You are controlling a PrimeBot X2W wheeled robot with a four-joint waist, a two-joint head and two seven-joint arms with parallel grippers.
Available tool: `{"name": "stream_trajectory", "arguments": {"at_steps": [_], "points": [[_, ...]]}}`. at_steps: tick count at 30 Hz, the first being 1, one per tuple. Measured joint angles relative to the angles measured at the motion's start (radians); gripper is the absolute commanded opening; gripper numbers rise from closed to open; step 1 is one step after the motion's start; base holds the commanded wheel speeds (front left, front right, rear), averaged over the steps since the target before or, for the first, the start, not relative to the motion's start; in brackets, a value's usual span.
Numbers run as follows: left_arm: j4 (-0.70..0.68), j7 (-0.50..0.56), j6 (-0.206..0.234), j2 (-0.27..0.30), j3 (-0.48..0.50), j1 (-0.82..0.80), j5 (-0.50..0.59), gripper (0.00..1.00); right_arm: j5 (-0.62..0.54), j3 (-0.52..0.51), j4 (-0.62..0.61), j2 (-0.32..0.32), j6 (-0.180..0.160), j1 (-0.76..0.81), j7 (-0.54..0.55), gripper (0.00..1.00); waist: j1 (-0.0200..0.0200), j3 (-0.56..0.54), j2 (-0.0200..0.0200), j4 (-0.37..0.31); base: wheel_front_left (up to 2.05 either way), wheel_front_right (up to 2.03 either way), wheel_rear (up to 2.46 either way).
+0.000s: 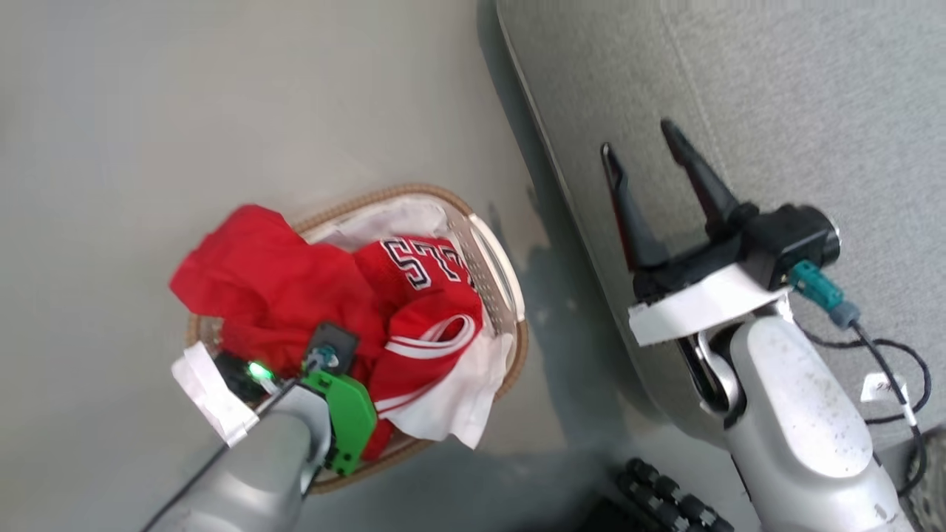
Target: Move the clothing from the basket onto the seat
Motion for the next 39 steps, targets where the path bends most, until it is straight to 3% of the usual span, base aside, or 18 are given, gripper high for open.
{"name": "stream_trajectory", "arguments": {"at_steps": [10,23,29,39], "points": [[-0.146,-0.015,0.018,-0.021,0.063,0.114,-0.037,0.00,-0.057,-0.027,0.064,0.001,0.000,0.106,0.000,1.00,-0.0001,-0.203,0.0000,0.063,0.00,0.00,0.00],[-0.533,-0.016,0.046,-0.009,0.274,0.309,0.014,0.00,-0.068,-0.064,0.099,0.000,0.000,0.281,0.000,1.00,-0.0001,-0.468,0.0000,0.172,0.00,0.00,0.00],[-0.719,-0.016,0.041,-0.010,0.372,0.346,0.041,0.00,-0.060,-0.064,0.105,0.000,0.000,0.334,0.000,1.00,-0.0001,-0.555,0.0000,0.219,0.00,0.00,0.00],[-0.928,-0.016,0.026,-0.025,0.423,0.342,0.058,0.00,-0.054,-0.035,0.120,-0.001,0.000,0.378,0.000,1.00,-0.0001,-0.646,0.0000,0.266,0.00,0.00,0.00]]}}
